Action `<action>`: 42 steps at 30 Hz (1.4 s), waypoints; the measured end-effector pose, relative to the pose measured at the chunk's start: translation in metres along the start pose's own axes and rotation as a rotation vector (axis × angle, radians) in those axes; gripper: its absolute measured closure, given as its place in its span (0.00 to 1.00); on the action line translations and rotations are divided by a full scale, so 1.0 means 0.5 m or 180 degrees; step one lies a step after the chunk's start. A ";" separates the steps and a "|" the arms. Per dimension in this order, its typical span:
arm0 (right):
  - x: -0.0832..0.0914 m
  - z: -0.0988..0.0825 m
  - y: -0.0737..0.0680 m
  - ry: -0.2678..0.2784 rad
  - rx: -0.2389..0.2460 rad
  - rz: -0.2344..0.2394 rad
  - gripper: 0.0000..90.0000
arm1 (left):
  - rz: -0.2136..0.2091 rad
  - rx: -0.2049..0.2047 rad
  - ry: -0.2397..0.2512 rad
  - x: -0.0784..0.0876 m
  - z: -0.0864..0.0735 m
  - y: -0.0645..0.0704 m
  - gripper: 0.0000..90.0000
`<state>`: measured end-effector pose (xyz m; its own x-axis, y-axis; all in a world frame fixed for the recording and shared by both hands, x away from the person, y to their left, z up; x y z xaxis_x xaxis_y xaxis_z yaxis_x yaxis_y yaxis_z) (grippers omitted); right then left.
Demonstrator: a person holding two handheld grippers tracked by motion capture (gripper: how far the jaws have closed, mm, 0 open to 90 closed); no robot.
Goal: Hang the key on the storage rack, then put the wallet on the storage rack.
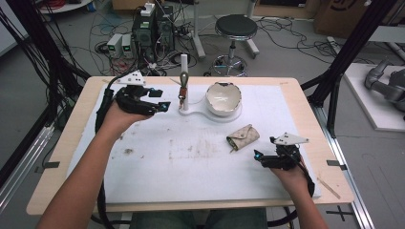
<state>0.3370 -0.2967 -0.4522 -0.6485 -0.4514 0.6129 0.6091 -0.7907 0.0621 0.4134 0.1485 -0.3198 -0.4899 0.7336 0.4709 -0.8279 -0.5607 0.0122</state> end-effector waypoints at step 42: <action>0.003 0.002 0.005 0.0047 -0.0076 -0.0006 0.19 | -0.0117 0.0310 0.0080 0.003 -0.190 0.068 0.24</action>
<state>0.3381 -0.2989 -0.4502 -0.6564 -0.4559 0.6011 0.5970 -0.8010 0.0444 0.3585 0.1671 -0.4024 -0.4673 0.7631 0.4464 -0.8157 -0.5669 0.1153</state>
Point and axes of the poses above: each handheld gripper's, and its own axes: x roughly backward along the jaws, z roughly out of its top, y roughly to its right, the point moved 3 cm from there along -x, roughly forward along the jaws, and after that the axes turned 2 degrees about z, right-handed, at the moved point
